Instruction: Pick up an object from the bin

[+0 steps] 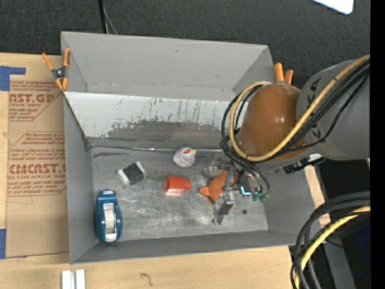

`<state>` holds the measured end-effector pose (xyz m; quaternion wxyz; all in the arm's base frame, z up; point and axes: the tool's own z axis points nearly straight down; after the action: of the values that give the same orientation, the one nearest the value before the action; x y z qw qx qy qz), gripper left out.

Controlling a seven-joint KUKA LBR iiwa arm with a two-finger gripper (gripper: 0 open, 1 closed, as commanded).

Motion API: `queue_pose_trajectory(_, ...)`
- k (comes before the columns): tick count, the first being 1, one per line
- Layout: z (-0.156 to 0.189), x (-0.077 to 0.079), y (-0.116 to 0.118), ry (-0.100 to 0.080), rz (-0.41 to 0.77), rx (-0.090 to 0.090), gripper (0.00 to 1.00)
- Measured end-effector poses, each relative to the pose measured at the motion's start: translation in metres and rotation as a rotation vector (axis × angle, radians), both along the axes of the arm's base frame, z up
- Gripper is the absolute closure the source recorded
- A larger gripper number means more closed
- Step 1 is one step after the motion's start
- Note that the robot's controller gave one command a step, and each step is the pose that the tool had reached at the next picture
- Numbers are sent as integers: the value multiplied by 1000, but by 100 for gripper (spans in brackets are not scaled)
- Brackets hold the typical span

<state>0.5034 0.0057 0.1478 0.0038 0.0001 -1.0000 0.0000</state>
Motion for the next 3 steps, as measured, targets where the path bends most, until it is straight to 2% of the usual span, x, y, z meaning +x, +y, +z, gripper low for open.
queue_pose_trajectory(1,4,2,0,-8,0,0,0)
queue_pose_trajectory(2,-71,21,-70,-18,18,-1,100)
queue_pose_trajectory(3,-71,21,-70,-18,18,-1,100)
